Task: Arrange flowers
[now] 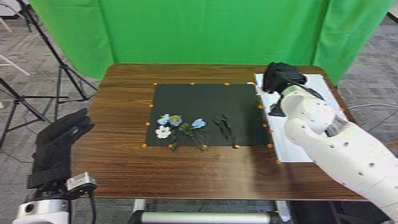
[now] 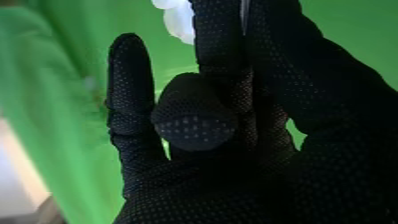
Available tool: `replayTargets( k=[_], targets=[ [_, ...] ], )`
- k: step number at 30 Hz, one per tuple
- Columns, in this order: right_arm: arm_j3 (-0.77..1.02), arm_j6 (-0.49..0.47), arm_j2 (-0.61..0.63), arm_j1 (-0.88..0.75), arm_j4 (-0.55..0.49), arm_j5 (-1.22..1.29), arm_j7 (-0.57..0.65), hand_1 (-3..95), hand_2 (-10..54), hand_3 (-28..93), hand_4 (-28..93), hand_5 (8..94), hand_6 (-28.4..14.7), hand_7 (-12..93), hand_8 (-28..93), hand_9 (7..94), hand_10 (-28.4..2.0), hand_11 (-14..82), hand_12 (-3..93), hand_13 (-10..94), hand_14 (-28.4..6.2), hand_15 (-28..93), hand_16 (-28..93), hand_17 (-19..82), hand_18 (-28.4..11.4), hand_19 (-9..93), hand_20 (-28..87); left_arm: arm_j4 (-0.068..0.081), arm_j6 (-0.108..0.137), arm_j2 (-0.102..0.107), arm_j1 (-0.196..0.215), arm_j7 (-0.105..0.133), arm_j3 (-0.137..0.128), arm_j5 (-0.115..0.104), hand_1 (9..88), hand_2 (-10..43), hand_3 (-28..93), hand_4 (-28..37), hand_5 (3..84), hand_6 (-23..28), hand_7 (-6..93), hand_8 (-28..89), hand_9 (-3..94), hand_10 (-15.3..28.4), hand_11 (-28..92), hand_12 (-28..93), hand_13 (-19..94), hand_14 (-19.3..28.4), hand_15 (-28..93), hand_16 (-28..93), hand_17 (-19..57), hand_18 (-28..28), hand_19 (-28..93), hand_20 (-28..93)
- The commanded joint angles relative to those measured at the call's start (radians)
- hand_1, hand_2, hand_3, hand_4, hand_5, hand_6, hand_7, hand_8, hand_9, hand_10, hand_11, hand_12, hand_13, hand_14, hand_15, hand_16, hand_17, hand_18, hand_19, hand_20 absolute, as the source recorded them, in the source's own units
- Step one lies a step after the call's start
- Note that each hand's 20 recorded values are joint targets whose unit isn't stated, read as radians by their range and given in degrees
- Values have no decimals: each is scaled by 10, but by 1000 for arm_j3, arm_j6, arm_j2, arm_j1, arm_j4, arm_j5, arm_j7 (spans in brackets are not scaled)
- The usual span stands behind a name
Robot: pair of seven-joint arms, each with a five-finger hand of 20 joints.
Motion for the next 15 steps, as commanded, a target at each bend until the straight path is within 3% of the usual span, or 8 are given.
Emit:
replayTargets(
  k=[1,15],
  targets=[
    [-15,-48,-123,-16,-34,-25,-52,558,-95,754,-283,778,12,299,-17,927,-38,117,331,853,-24,758,216,360,-177,932,-17,-8,0,-10,6,-14,-6,9,273,34,814,-176,404,107,208,-121,314,190,419,99,193,239,657,-166,-130,188,516,124],
    [-27,-101,-238,-99,-66,-87,-104,557,-95,755,-283,777,12,299,-15,926,-39,118,331,851,-24,759,216,359,-178,932,-16,-5,-11,-22,0,-28,-12,20,274,35,813,-176,403,107,207,-120,315,190,418,99,192,239,658,-166,-130,188,516,124]
  ],
)
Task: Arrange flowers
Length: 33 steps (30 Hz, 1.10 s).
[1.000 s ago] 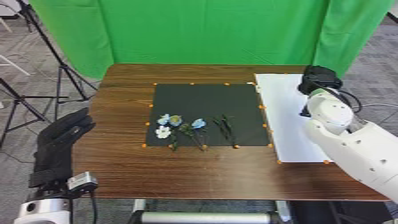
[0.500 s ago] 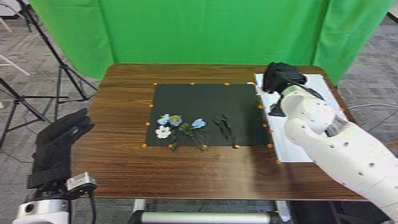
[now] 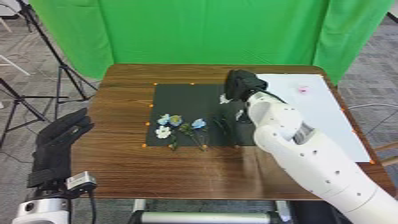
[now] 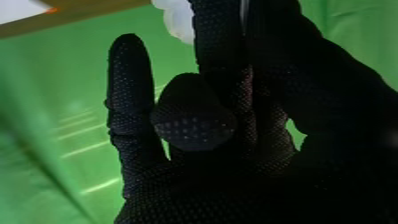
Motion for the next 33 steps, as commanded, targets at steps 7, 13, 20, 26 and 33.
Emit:
replayTargets(
  k=[7,13,20,26,33],
  targets=[
    [-73,7,-33,-46,-14,-55,-18,558,-95,755,-283,778,12,297,-16,926,-39,118,330,850,-26,759,217,358,-179,932,-15,-3,-20,-28,-2,-23,-8,27,273,35,813,-176,405,108,206,-120,315,190,419,99,193,239,657,-165,-130,188,516,124],
    [-95,38,-16,-20,7,-45,10,557,-95,755,-283,777,14,299,-16,925,-39,119,330,848,-27,758,217,357,-179,932,-17,-3,-33,-46,-2,-38,-16,42,274,35,813,-176,405,108,205,-119,315,190,419,99,192,239,658,-166,-130,188,516,124],
    [-104,58,-13,-8,18,-36,26,555,-95,756,-283,776,14,300,-16,924,-39,120,331,848,-26,757,217,356,-181,932,-19,-2,-35,-40,-5,-33,-9,38,273,35,814,-176,405,108,205,-119,316,190,419,99,192,240,657,-166,-130,188,516,124],
    [-105,50,-6,-8,17,-27,38,555,-95,757,-283,775,14,300,-17,924,-40,122,331,846,-28,756,217,355,-181,932,-20,-1,-39,-47,-4,-40,-14,47,273,35,814,-176,405,109,205,-119,315,190,419,98,192,239,658,-166,-130,188,516,124],
    [-68,-3,-22,-34,17,-24,45,535,-95,769,-283,764,7,293,-19,911,-48,141,332,843,-34,756,218,352,-186,932,-17,0,-39,-41,-5,-39,-13,43,273,36,815,-177,405,108,205,-119,316,190,419,99,192,239,657,-166,-130,188,516,124]
  ],
)
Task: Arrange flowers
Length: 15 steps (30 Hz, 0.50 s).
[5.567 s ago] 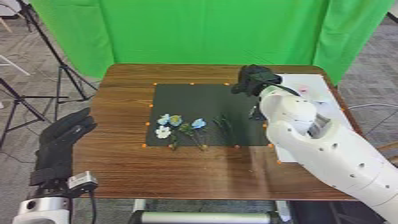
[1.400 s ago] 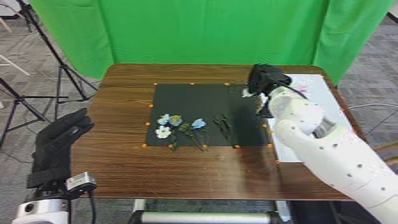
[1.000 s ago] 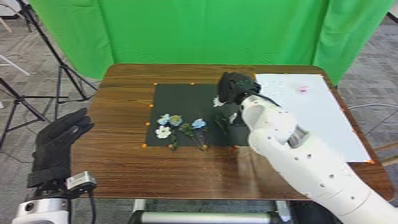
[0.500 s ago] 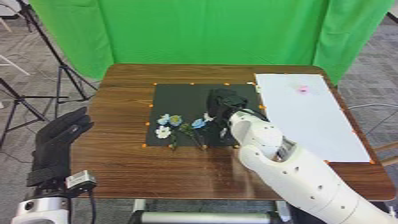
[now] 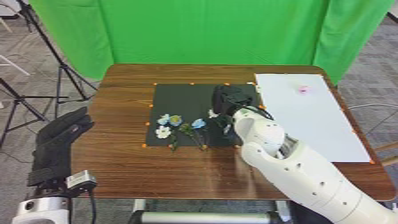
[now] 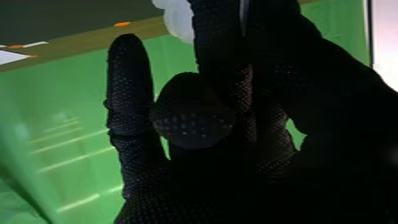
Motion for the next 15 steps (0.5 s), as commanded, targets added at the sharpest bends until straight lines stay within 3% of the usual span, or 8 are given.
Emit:
replayTargets(
  k=[1,15],
  targets=[
    [36,-49,-6,-19,1,3,18,526,-95,770,-283,755,2,286,-18,904,-54,152,326,842,-36,757,218,350,-188,932,-13,0,-10,-2,6,-6,0,6,274,36,815,-176,405,108,205,-119,316,190,418,99,192,239,658,-166,-130,188,516,124],
    [75,-101,-18,-42,-27,5,16,440,-95,811,-282,672,-19,218,-36,864,-82,272,296,823,-51,788,220,334,-208,932,0,1,-15,0,5,-17,0,10,275,37,815,-177,407,110,206,-119,316,191,418,99,192,239,657,-166,-130,188,516,124]
  ],
)
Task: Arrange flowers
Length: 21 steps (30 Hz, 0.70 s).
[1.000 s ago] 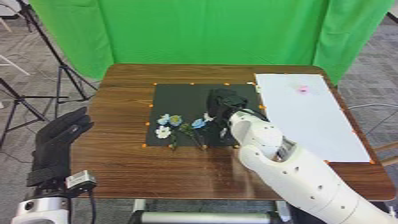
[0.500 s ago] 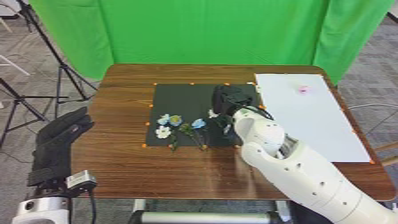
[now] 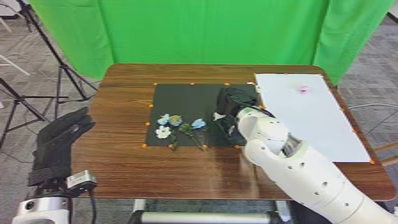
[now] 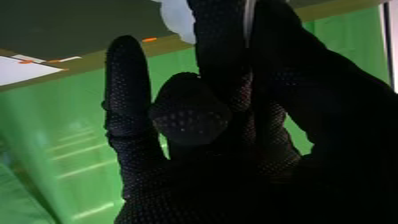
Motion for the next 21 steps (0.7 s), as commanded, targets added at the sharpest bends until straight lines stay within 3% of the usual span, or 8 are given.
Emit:
replayTargets(
  k=[1,4,7,10,19,21],
  targets=[
    [8,-9,-5,-6,-23,-7,-6,431,-94,813,-281,665,-19,211,-54,859,-85,288,284,822,-53,789,222,332,-209,932,-3,0,-11,-1,5,-14,0,9,274,37,816,-177,408,110,206,-119,315,191,418,99,193,239,657,-166,-130,188,516,124],
    [3,0,-4,1,-24,-5,-8,392,-77,825,-274,645,-22,199,-130,841,-99,330,248,815,-58,794,225,324,-213,931,-15,0,-11,-3,3,-16,1,13,274,37,816,-176,408,110,205,-119,316,191,419,99,192,239,658,-166,-130,188,516,124],
    [3,0,-2,7,-27,-13,-12,363,-63,822,-262,625,-29,190,-133,831,-112,357,210,811,-64,796,222,319,-218,931,-26,0,-9,-2,4,-10,2,9,274,36,816,-176,408,110,205,-119,316,191,419,99,193,238,657,-166,-130,188,516,124],
    [-7,17,7,18,-31,-2,-4,343,-57,819,-257,614,-35,180,-129,828,-117,361,207,808,-69,797,223,316,-221,931,-30,0,0,8,8,2,5,-4,275,36,817,-176,408,110,205,-118,316,191,419,99,192,238,657,-166,-130,188,516,124],
    [3,-12,9,24,-43,-4,-1,311,-40,816,-245,607,-45,167,-121,823,-127,363,206,802,-84,802,221,309,-231,929,-36,-2,8,13,12,13,7,-10,276,37,816,-175,409,110,205,-119,317,190,420,99,193,240,658,-166,-130,188,515,124],
    [-7,-7,22,35,-49,8,9,304,-33,813,-243,606,-47,163,-120,822,-131,363,206,801,-86,803,221,308,-233,929,-37,-2,16,20,15,24,11,-20,276,37,817,-175,408,110,205,-119,316,190,421,99,193,239,658,-166,-130,188,515,124]
  ],
)
